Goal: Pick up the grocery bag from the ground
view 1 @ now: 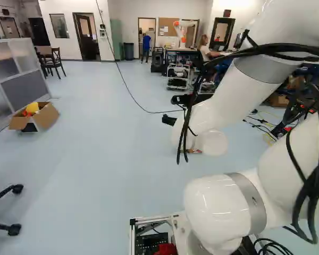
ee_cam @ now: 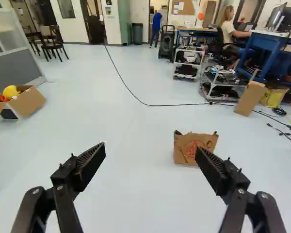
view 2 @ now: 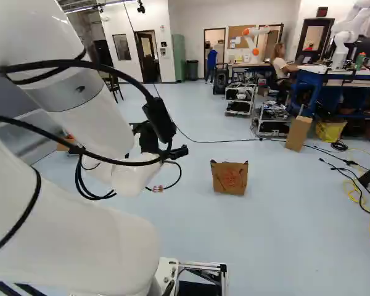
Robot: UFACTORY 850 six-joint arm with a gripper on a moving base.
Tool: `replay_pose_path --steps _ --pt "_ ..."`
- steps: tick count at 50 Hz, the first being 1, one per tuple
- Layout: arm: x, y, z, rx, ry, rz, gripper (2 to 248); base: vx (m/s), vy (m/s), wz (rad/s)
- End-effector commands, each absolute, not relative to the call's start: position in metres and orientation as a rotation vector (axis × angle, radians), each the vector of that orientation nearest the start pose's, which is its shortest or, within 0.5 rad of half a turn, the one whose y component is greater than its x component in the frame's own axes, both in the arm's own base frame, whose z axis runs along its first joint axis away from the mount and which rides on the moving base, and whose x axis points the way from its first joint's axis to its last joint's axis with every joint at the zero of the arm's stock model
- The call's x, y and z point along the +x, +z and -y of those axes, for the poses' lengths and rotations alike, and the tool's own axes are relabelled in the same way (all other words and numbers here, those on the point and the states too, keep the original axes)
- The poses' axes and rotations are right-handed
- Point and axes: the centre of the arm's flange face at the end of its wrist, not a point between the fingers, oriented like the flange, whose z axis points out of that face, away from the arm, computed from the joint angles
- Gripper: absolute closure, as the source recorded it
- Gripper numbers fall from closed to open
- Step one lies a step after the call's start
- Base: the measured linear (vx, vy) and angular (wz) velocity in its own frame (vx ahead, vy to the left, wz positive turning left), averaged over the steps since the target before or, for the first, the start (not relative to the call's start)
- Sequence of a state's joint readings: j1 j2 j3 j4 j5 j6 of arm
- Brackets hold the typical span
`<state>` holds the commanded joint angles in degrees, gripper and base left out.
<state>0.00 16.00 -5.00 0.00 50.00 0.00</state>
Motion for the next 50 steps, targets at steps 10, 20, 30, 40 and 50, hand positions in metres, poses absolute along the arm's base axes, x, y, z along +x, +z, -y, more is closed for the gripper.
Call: replay_pose_path --steps 10,20,30,40,50 --pt "0.2703 0.3656 0.0000 -2.558 -1.824 0.000 3 0.193 -0.052 -0.266" --pt "0.2703 0.3656 0.0000 -2.558 -1.824 0.000 3 0.193 -0.053 -0.259" --pt "0.2703 0.3656 0.0000 -2.558 -1.824 0.000 3 0.197 -0.044 -0.222" --pt "0.2703 0.3656 0.0000 -2.558 -1.824 0.000 3 0.234 -0.013 -0.098" --pt "0.2703 0.3656 0.0000 -2.558 -1.824 0.000 3 0.251 -0.002 -0.040"
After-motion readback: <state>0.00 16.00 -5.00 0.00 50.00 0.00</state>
